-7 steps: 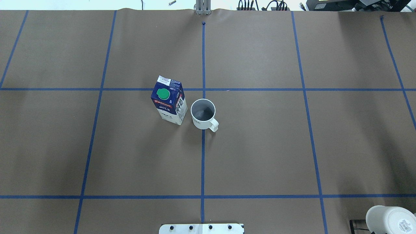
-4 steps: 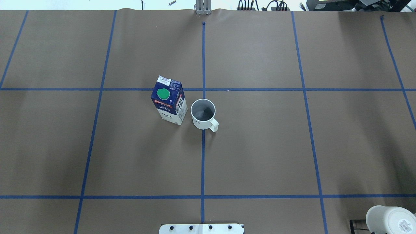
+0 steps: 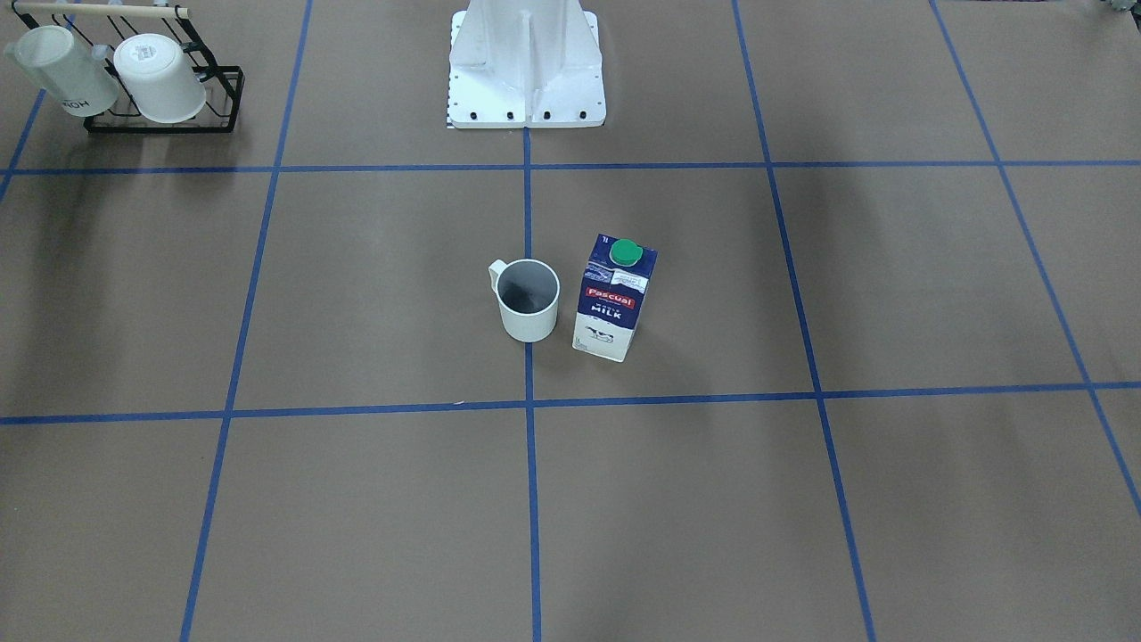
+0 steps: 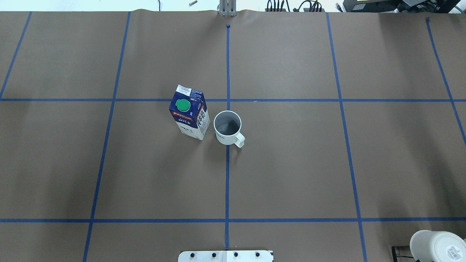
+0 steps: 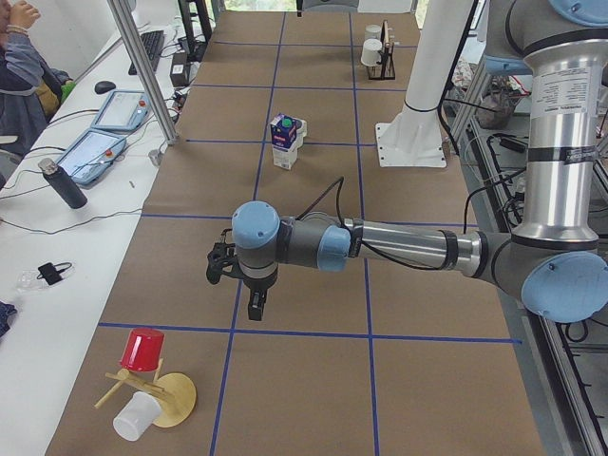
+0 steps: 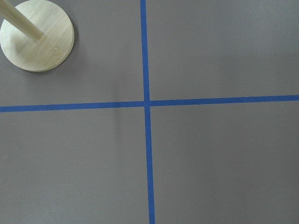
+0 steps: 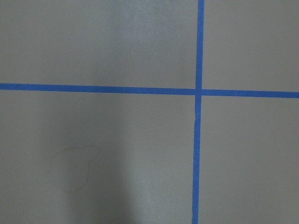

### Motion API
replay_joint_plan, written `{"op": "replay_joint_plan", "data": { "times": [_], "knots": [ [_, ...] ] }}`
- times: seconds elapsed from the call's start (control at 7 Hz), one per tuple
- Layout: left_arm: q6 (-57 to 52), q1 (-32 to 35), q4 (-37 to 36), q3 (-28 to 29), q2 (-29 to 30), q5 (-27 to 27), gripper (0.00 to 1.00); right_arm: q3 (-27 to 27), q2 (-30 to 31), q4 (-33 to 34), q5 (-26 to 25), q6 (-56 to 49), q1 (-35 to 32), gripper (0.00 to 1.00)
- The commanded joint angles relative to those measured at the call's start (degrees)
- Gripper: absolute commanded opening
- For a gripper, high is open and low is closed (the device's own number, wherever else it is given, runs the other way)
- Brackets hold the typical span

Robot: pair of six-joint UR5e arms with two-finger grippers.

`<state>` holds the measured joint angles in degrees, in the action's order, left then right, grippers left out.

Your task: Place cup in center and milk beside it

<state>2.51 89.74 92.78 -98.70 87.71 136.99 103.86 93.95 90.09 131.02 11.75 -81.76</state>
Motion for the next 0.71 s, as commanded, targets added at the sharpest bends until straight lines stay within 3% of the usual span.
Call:
{"op": "replay_joint_plan", "data": {
  "times": [0.0, 0.29, 0.57],
  "knots": [
    [-0.22, -0.36, 5.44, 0.52, 0.62, -0.23, 0.98, 0.29, 0.27, 0.0, 0.02, 0.2, -0.16, 1.0],
    [-0.22, -0.45, 11.43, 1.85, -2.87, 2.56, 0.98, 0.82, -0.08, -0.09, 0.37, 0.2, -0.07, 1.0],
    [-0.13, -0.45, 12.07, 2.9, -2.89, 4.69, 0.98, 1.51, -0.08, 0.0, 0.55, 0.11, -0.07, 1.0]
  ]
}}
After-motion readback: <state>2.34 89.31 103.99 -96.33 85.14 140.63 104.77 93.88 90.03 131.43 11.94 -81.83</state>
